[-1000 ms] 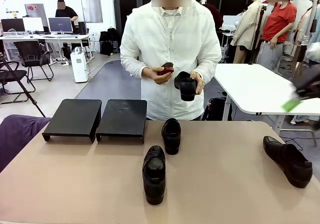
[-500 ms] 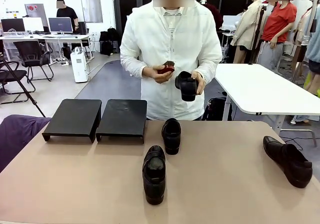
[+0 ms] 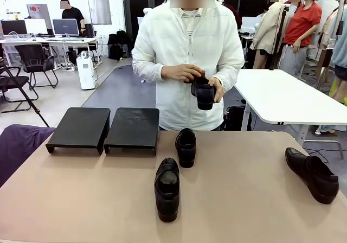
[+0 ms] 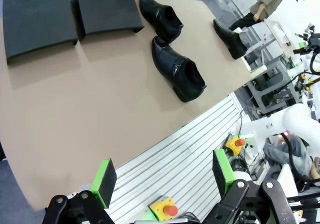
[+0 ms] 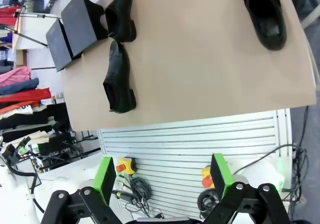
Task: Organize the shoes by placing them on the stand.
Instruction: Place the Shoe from the middle of the table onto the Shoes Stand.
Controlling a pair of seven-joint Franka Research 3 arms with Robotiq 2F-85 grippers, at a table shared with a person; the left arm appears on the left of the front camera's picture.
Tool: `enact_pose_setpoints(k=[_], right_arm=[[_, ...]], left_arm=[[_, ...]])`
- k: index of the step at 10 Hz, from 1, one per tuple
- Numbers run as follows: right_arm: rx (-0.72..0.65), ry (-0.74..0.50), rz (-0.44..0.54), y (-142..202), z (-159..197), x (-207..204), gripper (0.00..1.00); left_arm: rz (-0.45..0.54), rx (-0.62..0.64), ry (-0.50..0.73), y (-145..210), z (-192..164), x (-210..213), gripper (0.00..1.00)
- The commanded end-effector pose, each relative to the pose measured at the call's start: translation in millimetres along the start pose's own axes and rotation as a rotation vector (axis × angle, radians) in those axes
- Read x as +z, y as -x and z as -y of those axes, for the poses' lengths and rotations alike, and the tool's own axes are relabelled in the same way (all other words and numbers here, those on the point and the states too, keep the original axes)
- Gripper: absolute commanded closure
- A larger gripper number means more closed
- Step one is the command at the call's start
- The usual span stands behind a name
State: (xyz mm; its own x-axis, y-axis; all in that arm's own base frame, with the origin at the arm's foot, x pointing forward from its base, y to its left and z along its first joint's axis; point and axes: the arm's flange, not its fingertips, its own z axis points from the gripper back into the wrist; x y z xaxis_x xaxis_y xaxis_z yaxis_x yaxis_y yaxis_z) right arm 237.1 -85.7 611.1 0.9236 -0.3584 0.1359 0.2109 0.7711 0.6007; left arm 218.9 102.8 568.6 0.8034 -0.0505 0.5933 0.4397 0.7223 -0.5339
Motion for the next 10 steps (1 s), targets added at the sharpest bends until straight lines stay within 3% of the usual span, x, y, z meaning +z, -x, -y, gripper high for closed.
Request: enact_pose_setpoints(k=[1,5,7,9,10], right_arm=[[0.009,0.008,-0.001,-0.8,2.2,4.2,0.00],[0.009,0.008,-0.001,-0.8,2.2,4.2,0.00],[0.009,0.008,-0.001,-0.8,2.2,4.2,0.00],[0.009,0.008,-0.001,-0.8,2.2,4.2,0.00],[0.009,0.008,-0.001,-0.8,2.2,4.2,0.00]], left_arm=[[0.008,-0.015,0.016,2.3,0.3,-2.0,0.00],[0.000,0.000,0.000,0.0,0.0,0.0,0.00],[-0.318,-0.161,-0.058,-47.6,114.5,-136.6,0.00],[-0.457,-0.218,-0.238,-45.3,205.8,-278.9,0.00],[-0.401,-0.045,-0.292,-33.1,242.1,-326.3,0.00]])
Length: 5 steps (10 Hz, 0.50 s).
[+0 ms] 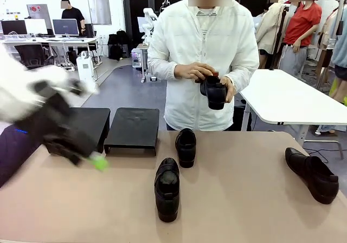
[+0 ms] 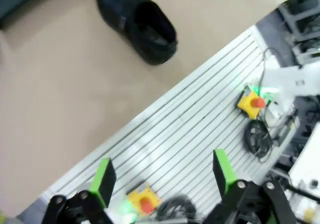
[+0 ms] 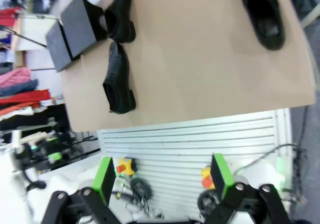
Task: Organize the shoes by placing them on the stand.
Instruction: Place the Shoe from the middle of the table onto the Shoes Stand.
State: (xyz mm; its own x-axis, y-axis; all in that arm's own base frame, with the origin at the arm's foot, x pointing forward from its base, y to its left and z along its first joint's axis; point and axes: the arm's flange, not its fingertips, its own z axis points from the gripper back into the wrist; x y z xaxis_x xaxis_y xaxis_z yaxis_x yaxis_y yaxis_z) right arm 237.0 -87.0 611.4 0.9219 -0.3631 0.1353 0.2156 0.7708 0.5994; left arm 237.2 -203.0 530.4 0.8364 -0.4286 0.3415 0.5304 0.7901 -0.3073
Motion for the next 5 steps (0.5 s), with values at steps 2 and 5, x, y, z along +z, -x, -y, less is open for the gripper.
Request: enact_pose_setpoints(k=[2,5], right_arm=[[0.013,0.005,-0.004,-0.4,1.4,3.2,0.00],[0.013,0.005,-0.004,-0.4,1.4,3.2,0.00]], left_arm=[[0.197,0.139,-0.040,-67.0,96.5,-93.7,0.00],[0.091,0.101,-0.014,-29.8,99.8,-83.0,0.00]])
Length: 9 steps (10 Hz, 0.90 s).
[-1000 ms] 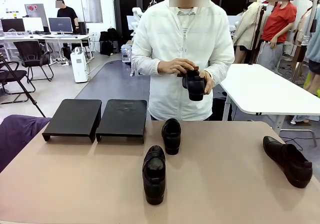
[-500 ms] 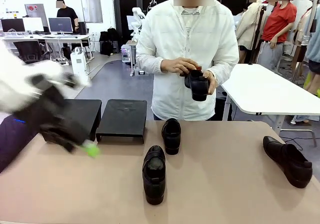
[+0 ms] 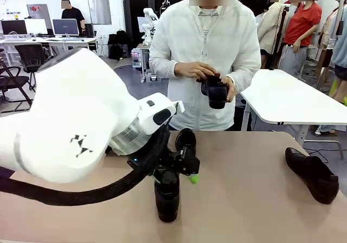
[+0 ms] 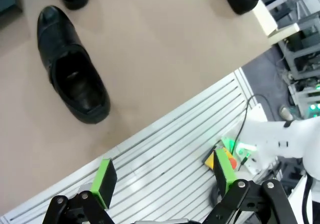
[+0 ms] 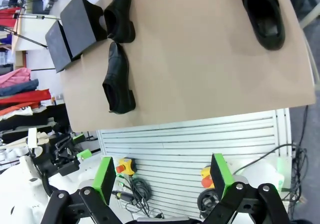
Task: Organize the shoes by placing them on the stand.
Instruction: Place the Shoe from the middle of the table onto the Shoes Stand.
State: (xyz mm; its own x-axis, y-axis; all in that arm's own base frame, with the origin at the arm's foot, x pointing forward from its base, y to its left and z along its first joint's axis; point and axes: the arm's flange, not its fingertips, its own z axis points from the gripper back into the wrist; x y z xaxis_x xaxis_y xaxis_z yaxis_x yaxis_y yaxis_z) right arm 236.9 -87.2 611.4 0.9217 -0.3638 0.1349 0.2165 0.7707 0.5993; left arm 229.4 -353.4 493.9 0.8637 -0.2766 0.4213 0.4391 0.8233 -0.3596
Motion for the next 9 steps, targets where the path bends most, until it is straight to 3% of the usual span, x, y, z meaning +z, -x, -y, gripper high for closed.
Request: enact_pose_setpoints(k=[1,3,4,7,9], right_arm=[[0.014,0.005,-0.004,-0.4,1.2,3.1,0.00],[0.014,0.005,-0.004,-0.4,1.2,3.1,0.00],[0.014,0.005,-0.004,-0.4,1.2,3.1,0.00],[0.014,0.005,-0.004,-0.4,1.2,3.1,0.00],[0.014,0.005,-0.004,-0.4,1.2,3.1,0.00]], left_arm=[[-0.043,-0.010,-0.028,12.3,-13.3,16.3,0.00],[-0.025,-0.012,-0.010,4.2,-6.6,3.7,0.00],[-0.086,-0.065,-0.118,-15.8,16.7,-26.1,0.00],[-0.183,-0.013,-0.192,-94.0,-3.3,-91.6,0.00],[-0.219,-0.037,-0.183,-105.0,-10.3,-120.8,0.00]])
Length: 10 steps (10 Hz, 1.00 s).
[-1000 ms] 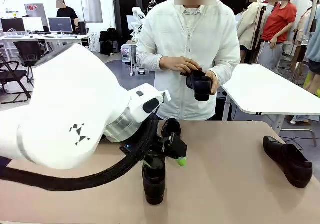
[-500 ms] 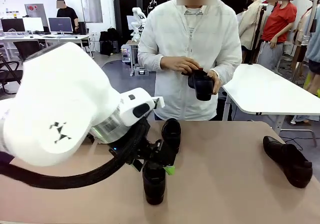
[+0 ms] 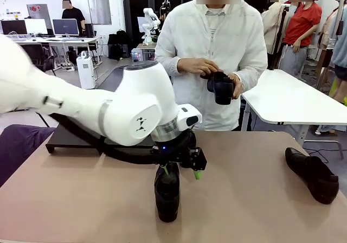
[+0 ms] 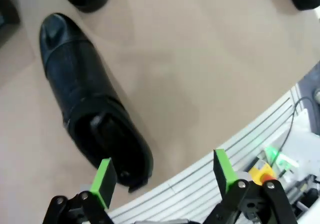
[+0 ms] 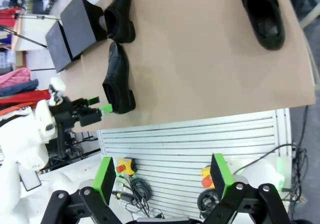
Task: Organize the shoes by placing them on the stand.
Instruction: Place the Shoe from the middle of the table onto the Shoes Stand.
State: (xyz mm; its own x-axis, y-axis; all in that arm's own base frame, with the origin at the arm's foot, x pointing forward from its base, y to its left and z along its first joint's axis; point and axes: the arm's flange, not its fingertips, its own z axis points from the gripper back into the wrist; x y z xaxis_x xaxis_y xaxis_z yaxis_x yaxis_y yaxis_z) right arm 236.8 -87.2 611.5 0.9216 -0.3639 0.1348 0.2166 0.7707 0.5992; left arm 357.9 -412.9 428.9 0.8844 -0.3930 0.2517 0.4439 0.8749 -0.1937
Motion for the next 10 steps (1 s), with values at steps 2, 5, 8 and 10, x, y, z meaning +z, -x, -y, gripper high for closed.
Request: enact_pose_setpoints(k=[2,5,8,10], right_arm=[[0.014,0.005,-0.004,-0.5,1.2,3.0,0.00],[0.014,0.005,-0.004,-0.5,1.2,3.0,0.00],[0.014,0.005,-0.004,-0.5,1.2,3.0,0.00],[0.014,0.005,-0.004,-0.5,1.2,3.0,0.00]], left_arm=[[-0.044,0.057,-0.057,-16.0,14.4,-24.9,0.00],[-0.065,0.186,-0.177,-23.0,-0.4,-50.9,0.00],[-0.053,0.237,-0.186,-30.5,-8.2,-72.6,0.00],[-0.047,0.260,-0.179,-33.1,-7.8,-79.8,0.00]])
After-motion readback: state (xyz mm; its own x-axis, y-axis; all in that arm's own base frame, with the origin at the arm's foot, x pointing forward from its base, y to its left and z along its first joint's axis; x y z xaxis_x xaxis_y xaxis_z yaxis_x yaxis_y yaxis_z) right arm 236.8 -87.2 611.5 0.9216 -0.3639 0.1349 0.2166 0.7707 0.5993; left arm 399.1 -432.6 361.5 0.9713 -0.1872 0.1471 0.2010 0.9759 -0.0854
